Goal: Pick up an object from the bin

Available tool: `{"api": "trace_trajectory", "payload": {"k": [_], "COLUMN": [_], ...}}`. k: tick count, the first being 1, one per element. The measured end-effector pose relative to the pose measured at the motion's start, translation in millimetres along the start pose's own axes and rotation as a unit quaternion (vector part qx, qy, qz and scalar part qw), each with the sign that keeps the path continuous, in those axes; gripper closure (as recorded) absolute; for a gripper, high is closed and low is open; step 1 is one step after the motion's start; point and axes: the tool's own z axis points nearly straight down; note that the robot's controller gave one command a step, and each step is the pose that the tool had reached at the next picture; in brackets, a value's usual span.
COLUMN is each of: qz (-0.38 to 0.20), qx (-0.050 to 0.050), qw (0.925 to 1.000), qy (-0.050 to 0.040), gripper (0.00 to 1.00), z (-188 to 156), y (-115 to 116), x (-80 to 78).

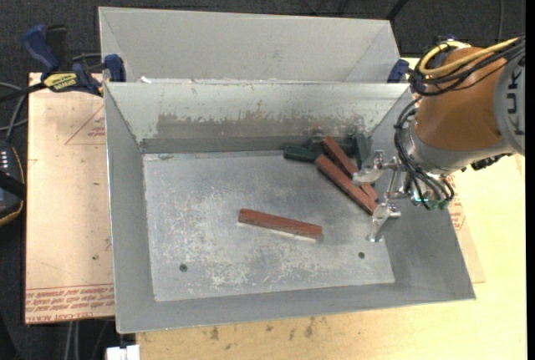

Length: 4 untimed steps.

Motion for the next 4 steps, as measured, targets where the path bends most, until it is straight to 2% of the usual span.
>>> {"api": "trace_trajectory", "payload": {"k": [1, 2, 3, 4], "qz": [-0.001, -0.007, -0.01, 0.066], "qx": [0.001, 0.001, 0.0, -0.009], "qw": [1.0, 0.9999, 0.9999, 0.9978], "qy": [-0.0036, -0.0117, -0.011, -0.0021], "gripper": [0.0, 0.0, 0.0, 0.0], "z": [-4.0, 56.2, 54.1, 56.5], "y": [0.4, -15.2, -11.4, -21.8], "x": [-1.9, -40.6, -39.9, -50.2]}}
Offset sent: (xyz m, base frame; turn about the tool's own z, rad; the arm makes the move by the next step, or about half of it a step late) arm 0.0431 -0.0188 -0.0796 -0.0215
